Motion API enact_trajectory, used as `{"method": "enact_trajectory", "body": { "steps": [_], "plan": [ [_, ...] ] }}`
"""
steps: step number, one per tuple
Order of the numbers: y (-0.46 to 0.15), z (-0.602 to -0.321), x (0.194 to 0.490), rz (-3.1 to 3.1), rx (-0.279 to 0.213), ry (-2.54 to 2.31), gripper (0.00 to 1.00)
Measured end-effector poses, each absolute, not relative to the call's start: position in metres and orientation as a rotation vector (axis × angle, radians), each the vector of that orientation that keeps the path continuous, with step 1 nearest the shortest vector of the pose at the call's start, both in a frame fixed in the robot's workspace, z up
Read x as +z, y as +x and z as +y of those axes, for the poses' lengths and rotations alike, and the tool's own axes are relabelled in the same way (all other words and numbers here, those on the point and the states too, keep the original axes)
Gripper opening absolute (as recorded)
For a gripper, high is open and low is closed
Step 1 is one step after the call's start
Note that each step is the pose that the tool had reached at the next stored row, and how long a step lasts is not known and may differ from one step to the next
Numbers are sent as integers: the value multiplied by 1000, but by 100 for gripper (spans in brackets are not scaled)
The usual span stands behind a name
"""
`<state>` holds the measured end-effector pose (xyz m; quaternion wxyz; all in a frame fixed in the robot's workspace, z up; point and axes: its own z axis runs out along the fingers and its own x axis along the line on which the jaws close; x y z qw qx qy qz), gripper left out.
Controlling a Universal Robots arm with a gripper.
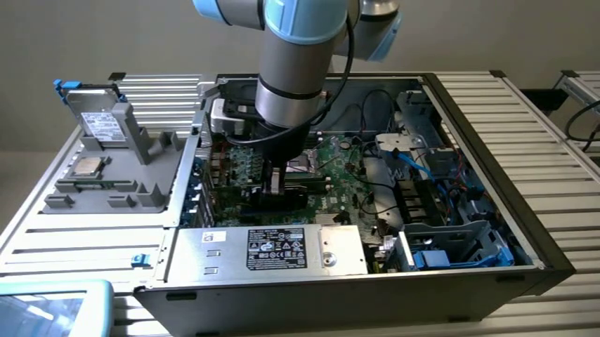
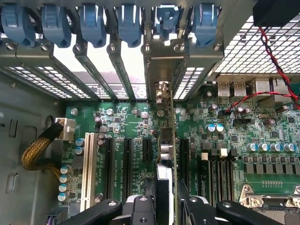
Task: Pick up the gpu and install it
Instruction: 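Insert the gpu into the slot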
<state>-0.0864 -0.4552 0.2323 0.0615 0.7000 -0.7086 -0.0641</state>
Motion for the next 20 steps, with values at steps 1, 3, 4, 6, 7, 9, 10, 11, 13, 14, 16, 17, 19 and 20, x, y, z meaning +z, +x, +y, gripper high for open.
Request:
{"method": "enact_trajectory", "body": {
  "steps": [1,3,4,6,7,9,10,11,13,14,16,17,19,20],
  "plan": [
    [-86,-455,232,-2143,-193,2117,28],
    [-87,-455,232,-2143,-194,2116,28],
    [-87,-455,232,-2143,-193,2116,29],
    [-87,-455,231,-2144,-196,2116,31],
    [-87,-454,232,-2144,-195,2116,31],
    [-87,-455,235,-2141,-192,2113,36],
    [-87,-455,236,-2140,-191,2113,43],
    [-87,-455,237,-2140,-191,2112,49],
    [-87,-455,240,-2138,-190,2110,55],
    [-87,-455,243,-2138,-190,2110,61],
    [-87,-455,252,-2138,-190,2110,61],
    [-87,-455,256,-2138,-190,2109,61],
    [-87,-455,265,-2137,-189,2109,61],
    [-87,-455,270,-2137,-188,2109,61]
  ]
}}
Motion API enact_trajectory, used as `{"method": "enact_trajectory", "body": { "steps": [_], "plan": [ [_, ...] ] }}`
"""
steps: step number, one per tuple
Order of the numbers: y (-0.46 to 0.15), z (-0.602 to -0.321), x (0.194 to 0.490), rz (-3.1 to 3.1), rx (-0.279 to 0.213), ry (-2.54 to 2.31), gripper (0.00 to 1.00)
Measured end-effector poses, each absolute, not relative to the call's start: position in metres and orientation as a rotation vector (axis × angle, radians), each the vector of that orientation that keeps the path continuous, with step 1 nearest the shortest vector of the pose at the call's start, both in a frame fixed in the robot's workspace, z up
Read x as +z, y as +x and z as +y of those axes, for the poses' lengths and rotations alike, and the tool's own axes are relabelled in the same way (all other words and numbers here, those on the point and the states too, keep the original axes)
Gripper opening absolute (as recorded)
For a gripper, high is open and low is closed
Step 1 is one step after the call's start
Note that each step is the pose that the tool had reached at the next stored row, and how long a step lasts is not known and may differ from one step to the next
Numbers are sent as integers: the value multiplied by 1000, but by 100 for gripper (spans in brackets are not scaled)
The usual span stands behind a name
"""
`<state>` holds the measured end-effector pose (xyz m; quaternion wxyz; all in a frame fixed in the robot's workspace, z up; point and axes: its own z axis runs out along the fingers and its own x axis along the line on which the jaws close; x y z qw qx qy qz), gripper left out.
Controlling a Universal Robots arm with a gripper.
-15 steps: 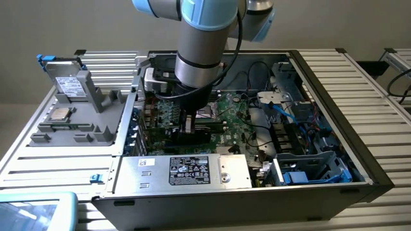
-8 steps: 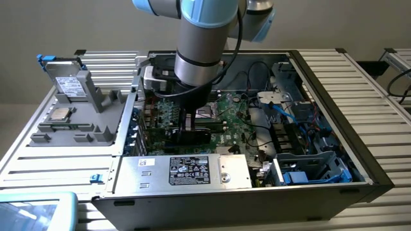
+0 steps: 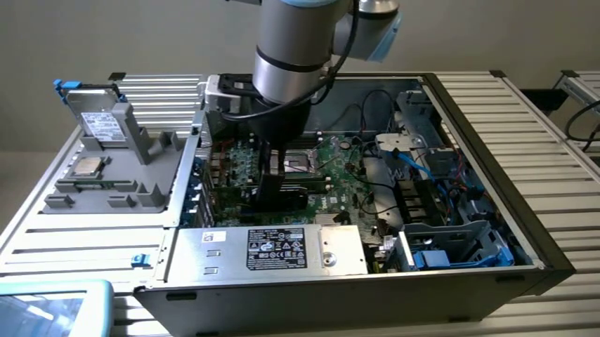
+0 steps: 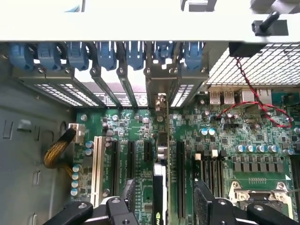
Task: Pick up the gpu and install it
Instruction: 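Insert the gpu into the slot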
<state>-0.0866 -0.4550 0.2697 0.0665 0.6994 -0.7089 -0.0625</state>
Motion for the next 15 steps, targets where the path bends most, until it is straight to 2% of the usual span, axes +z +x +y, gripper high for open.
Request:
{"method": "enact_trajectory", "body": {
  "steps": [4,5,6,7,8,9,13,14,15],
  "plan": [
    [-87,-455,288,-2137,-187,2108,61],
    [-87,-455,292,-2137,-186,2108,59],
    [-87,-455,296,-2137,-185,2107,53],
    [-88,-455,299,-2136,-183,2107,53],
    [-89,-455,301,-2136,-179,2106,47],
    [-90,-455,302,-2137,-172,2106,47],
    [-93,-455,302,-2164,-82,2128,22],
    [-94,-455,302,-2171,-60,2134,22],
    [-95,-455,302,-2180,-36,2142,17]
  ]
}}
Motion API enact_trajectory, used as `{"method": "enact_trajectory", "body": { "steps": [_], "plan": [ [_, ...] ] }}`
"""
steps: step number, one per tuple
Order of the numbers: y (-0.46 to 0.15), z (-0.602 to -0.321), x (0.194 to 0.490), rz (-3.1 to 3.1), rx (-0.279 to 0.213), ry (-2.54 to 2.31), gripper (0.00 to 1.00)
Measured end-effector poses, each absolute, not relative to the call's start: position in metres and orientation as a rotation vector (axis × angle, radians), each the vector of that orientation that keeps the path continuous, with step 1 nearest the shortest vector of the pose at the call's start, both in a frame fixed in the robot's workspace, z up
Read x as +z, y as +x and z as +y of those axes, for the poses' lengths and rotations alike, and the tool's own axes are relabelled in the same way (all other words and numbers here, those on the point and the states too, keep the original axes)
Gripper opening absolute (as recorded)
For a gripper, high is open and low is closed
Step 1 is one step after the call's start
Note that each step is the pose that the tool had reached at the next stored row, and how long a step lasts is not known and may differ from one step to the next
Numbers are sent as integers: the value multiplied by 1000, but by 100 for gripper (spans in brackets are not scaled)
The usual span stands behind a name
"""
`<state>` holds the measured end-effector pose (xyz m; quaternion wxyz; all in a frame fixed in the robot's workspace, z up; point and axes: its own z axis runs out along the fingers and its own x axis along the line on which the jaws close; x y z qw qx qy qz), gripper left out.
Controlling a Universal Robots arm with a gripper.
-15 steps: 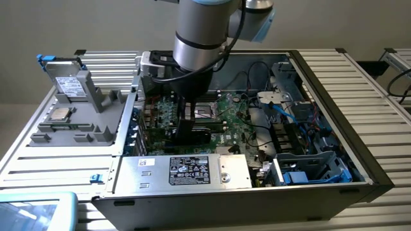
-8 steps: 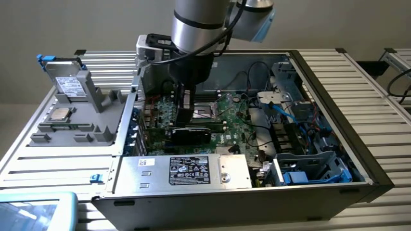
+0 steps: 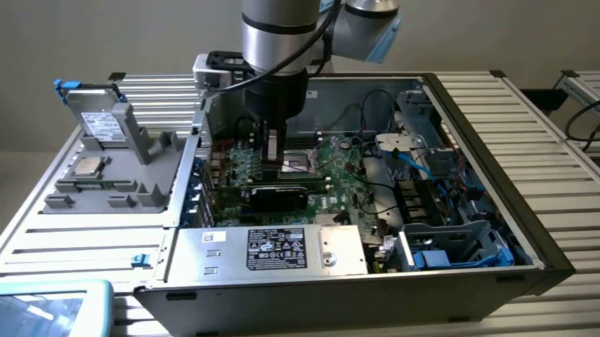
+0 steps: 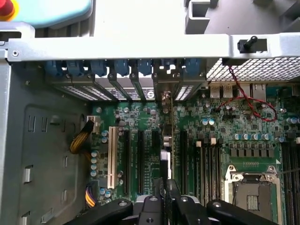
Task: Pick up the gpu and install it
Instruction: 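Insert the gpu into the slot, then press down on the gpu until it lock into place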
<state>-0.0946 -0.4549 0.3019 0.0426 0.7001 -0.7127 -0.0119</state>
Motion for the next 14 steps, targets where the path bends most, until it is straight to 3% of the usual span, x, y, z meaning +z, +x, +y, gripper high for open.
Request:
{"method": "enact_trajectory", "body": {
  "steps": [3,14],
  "plan": [
    [-100,-455,301,-2196,3,2155,12],
    [-100,-455,301,-2196,3,2155,12]
  ]
}}
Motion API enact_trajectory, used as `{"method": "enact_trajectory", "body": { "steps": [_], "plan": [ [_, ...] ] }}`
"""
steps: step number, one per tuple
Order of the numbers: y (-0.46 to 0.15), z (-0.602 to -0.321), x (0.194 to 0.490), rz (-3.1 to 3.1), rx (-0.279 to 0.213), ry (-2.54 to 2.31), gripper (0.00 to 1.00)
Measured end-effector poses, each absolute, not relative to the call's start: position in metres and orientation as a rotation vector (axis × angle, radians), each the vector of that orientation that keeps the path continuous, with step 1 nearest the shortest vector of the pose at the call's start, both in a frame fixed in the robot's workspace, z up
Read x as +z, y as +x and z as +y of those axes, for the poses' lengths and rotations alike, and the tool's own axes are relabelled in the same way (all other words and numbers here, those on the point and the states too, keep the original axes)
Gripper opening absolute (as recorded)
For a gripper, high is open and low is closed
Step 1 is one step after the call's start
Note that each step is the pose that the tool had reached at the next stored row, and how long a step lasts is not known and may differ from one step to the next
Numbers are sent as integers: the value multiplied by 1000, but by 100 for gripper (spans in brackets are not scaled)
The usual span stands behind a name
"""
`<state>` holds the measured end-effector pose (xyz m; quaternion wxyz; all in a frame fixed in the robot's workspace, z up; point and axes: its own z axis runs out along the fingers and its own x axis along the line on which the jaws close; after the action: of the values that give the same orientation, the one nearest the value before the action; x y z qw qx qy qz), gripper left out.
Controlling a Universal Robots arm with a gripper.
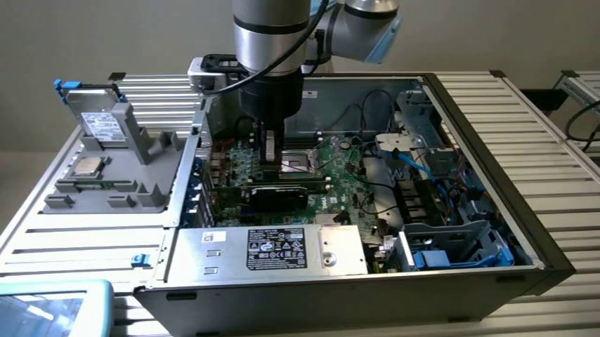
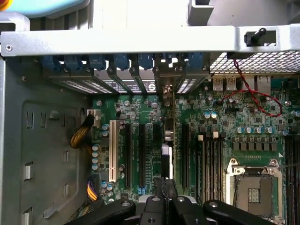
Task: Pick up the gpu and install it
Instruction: 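Press down on the gpu until it lock into place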
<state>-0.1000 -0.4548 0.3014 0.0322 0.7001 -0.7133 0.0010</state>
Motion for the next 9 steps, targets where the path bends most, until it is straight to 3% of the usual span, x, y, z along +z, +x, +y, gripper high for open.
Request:
{"method": "enact_trajectory", "body": {
  "steps": [9],
  "plan": [
    [-104,-455,300,-2197,7,2157,12]
  ]
}}
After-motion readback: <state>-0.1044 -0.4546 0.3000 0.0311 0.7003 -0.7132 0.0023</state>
